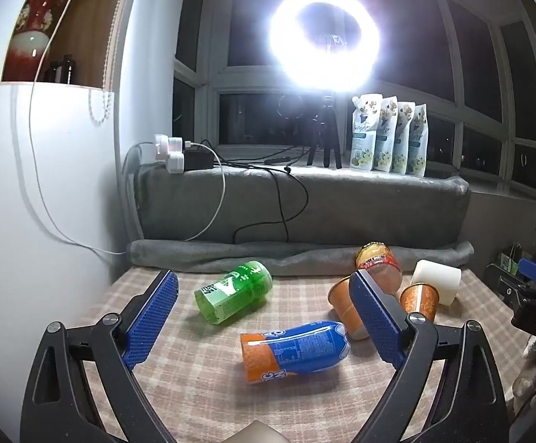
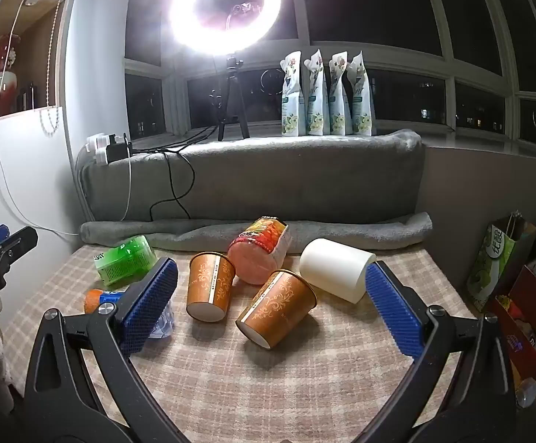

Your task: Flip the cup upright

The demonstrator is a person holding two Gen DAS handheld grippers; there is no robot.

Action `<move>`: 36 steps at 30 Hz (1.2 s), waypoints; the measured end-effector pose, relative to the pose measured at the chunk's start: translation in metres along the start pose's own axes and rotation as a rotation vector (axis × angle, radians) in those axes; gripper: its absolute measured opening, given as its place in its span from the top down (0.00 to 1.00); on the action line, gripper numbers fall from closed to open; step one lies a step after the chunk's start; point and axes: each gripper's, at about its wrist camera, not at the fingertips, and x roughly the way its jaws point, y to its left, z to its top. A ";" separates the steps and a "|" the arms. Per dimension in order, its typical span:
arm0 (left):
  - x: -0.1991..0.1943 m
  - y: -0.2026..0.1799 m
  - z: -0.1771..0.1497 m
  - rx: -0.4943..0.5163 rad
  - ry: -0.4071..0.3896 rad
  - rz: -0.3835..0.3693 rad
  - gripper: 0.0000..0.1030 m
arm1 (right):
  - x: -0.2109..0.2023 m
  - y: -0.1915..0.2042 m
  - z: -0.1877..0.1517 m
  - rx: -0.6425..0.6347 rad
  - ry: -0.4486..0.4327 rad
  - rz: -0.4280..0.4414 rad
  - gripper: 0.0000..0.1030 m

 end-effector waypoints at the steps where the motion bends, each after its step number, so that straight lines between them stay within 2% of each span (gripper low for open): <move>1: -0.001 0.001 0.001 0.003 0.001 0.000 0.09 | 0.000 0.000 0.001 0.001 0.000 0.000 0.00; 36: 0.001 -0.009 -0.005 -0.008 0.011 0.002 0.09 | -0.002 0.004 0.002 -0.014 -0.009 0.003 0.00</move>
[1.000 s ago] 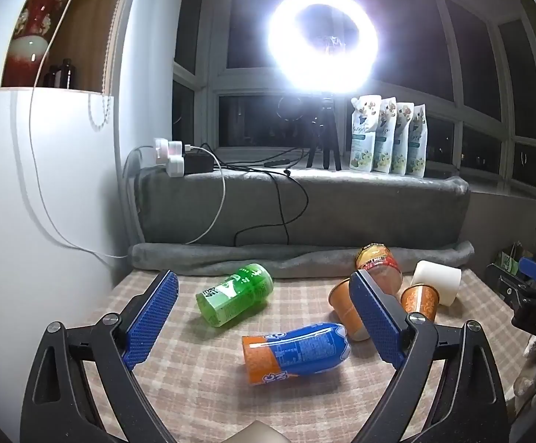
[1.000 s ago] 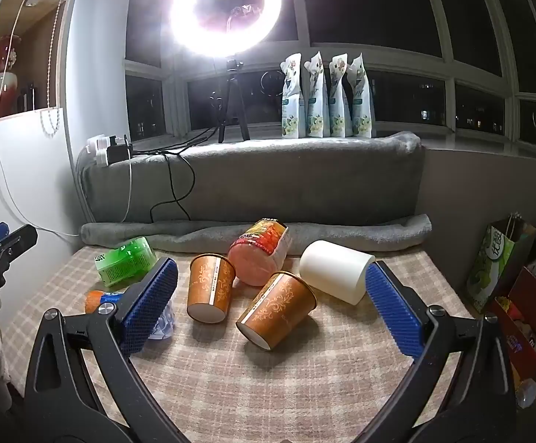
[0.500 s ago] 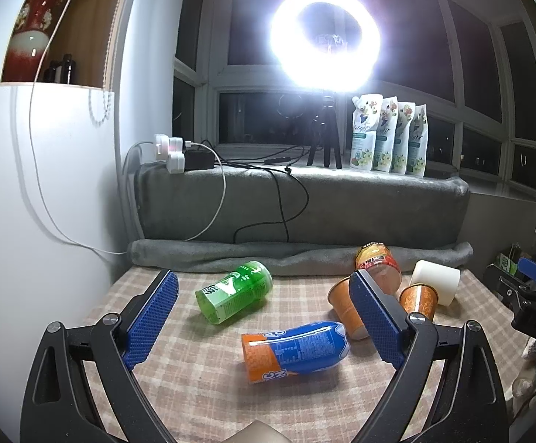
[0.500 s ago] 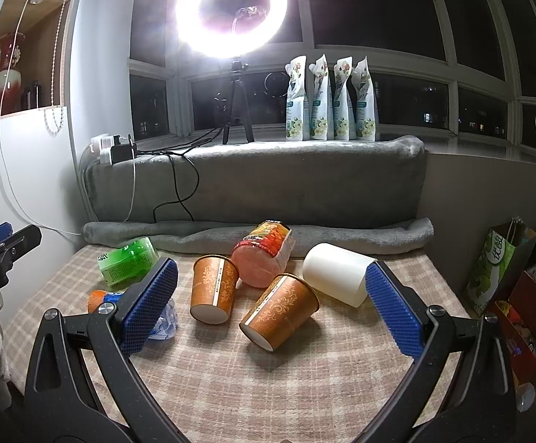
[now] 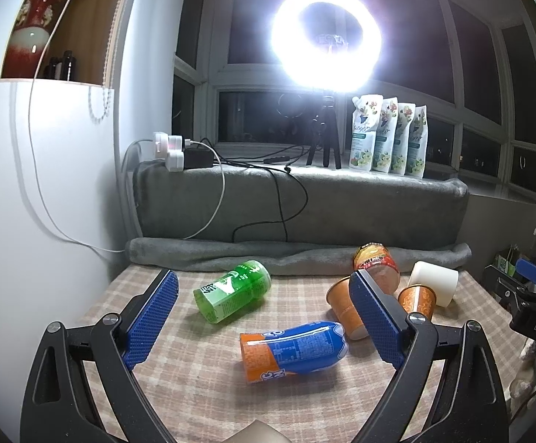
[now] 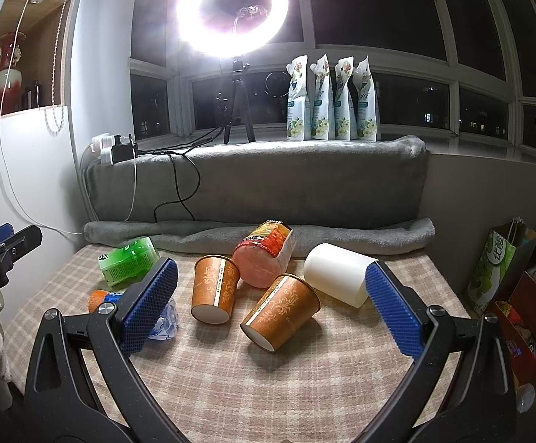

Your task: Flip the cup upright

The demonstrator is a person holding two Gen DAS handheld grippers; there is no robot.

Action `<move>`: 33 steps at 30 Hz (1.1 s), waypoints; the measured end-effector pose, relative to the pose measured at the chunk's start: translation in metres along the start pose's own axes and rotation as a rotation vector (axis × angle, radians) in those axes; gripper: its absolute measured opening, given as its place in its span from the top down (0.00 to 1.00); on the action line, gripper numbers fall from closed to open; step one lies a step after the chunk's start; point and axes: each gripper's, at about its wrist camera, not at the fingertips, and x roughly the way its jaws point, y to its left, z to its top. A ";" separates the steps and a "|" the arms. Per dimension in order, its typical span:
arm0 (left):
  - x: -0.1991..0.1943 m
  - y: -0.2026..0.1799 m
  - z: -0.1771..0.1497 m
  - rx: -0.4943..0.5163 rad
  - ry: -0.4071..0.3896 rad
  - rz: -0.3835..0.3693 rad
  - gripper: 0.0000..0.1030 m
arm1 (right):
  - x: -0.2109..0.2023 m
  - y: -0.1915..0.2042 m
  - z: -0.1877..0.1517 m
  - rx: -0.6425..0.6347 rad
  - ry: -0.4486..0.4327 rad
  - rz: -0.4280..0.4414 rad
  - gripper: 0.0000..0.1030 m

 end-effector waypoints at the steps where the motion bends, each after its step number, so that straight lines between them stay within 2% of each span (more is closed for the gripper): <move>1: 0.000 0.001 0.000 0.000 0.000 0.000 0.09 | 0.000 0.000 0.000 0.000 0.000 0.000 0.00; 33: 0.001 0.001 -0.002 -0.004 0.005 -0.003 0.09 | 0.002 0.001 -0.001 -0.001 0.001 0.001 0.00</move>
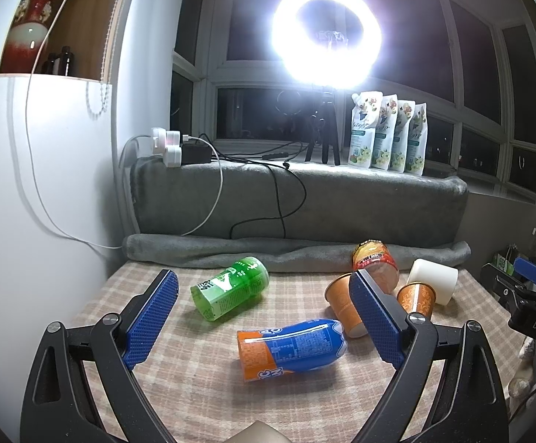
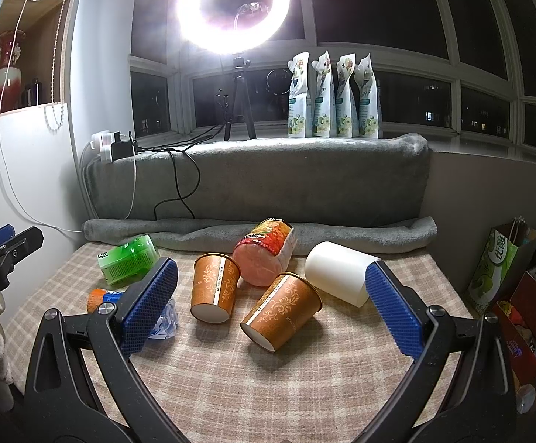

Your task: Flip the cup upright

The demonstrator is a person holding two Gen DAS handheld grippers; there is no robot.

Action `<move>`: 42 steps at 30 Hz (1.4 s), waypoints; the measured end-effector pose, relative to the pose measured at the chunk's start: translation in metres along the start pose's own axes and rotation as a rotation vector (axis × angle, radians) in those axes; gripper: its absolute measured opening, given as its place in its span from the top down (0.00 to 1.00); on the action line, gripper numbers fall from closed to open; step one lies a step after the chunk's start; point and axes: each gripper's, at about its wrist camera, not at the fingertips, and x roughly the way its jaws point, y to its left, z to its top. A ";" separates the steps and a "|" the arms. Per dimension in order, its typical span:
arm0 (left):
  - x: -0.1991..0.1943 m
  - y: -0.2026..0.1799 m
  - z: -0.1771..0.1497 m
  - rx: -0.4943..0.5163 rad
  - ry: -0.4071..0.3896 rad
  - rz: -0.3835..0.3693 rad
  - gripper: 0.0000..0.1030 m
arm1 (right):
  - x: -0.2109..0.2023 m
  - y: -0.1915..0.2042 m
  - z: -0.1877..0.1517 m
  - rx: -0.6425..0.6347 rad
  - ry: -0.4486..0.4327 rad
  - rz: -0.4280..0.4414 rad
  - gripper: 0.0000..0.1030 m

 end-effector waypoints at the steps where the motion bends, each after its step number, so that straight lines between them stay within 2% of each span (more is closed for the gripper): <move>1: 0.000 0.000 0.000 0.000 0.000 0.000 0.09 | 0.000 0.000 0.000 0.000 0.000 -0.001 0.00; 14: 0.002 -0.001 -0.004 -0.003 0.007 0.000 0.09 | 0.003 0.005 0.000 -0.007 0.002 0.003 0.00; 22: 0.011 0.008 -0.005 -0.015 0.024 0.007 0.09 | 0.013 0.018 0.003 -0.065 0.023 0.061 0.00; 34: 0.021 0.040 -0.020 -0.030 0.101 0.059 0.09 | 0.074 0.062 0.023 -0.309 0.111 0.247 0.00; 42: 0.026 0.071 -0.039 -0.079 0.188 0.107 0.09 | 0.119 0.122 0.029 -0.593 0.183 0.419 0.00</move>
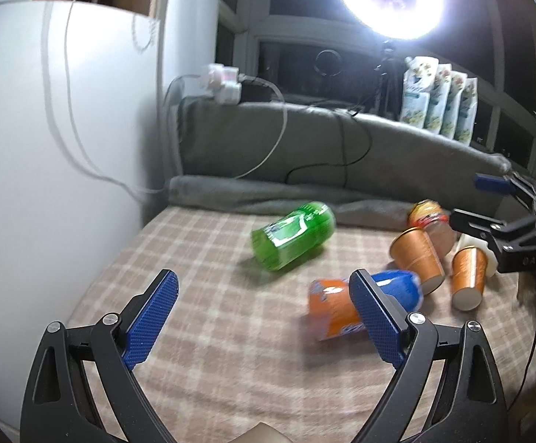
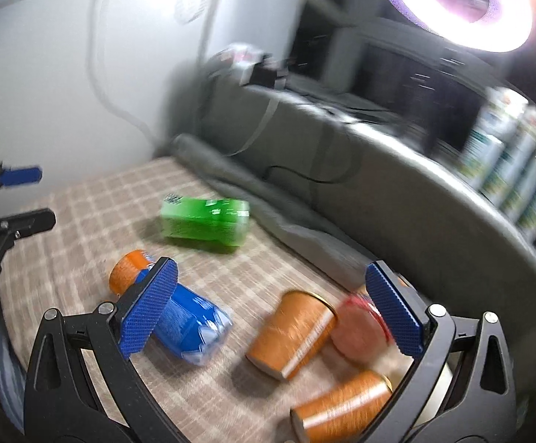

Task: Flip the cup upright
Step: 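Move the right tool toward the lying green tea bottle, then close the right gripper around the green bottle's body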

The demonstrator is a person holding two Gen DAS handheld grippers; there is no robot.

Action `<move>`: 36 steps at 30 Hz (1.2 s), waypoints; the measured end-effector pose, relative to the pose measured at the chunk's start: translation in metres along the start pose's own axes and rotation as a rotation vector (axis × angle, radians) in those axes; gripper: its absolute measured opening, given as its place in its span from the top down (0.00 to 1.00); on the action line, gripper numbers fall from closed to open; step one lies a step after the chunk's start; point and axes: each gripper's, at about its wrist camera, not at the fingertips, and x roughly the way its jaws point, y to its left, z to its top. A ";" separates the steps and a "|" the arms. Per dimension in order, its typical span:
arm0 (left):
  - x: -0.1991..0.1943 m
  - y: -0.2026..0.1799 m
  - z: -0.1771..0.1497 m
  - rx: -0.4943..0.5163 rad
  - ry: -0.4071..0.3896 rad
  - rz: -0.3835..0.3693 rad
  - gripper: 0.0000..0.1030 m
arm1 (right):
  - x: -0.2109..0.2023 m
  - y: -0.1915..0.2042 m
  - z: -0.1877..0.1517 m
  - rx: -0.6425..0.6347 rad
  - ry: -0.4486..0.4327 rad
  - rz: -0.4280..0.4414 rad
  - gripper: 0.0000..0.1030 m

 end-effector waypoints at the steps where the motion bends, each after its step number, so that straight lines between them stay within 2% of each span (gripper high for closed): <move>1: 0.001 0.003 -0.001 -0.004 0.008 0.005 0.09 | 0.010 0.004 0.006 -0.042 0.017 0.025 0.00; 8: 0.009 0.019 -0.010 -0.038 0.058 0.032 0.09 | 0.066 0.026 0.035 -0.231 0.097 0.139 0.01; 17: 0.021 0.038 -0.015 -0.091 0.106 0.054 0.09 | 0.120 0.053 0.048 -0.442 0.180 0.218 0.02; 32: 0.039 0.066 -0.012 -0.171 0.140 0.082 0.09 | 0.185 0.106 0.048 -0.849 0.280 0.241 0.02; 34: 0.040 0.068 -0.011 -0.175 0.142 0.085 0.09 | 0.192 0.114 0.047 -0.886 0.293 0.242 0.07; 36: 0.040 0.070 -0.011 -0.178 0.144 0.088 0.09 | 0.200 0.117 0.046 -0.915 0.301 0.237 0.08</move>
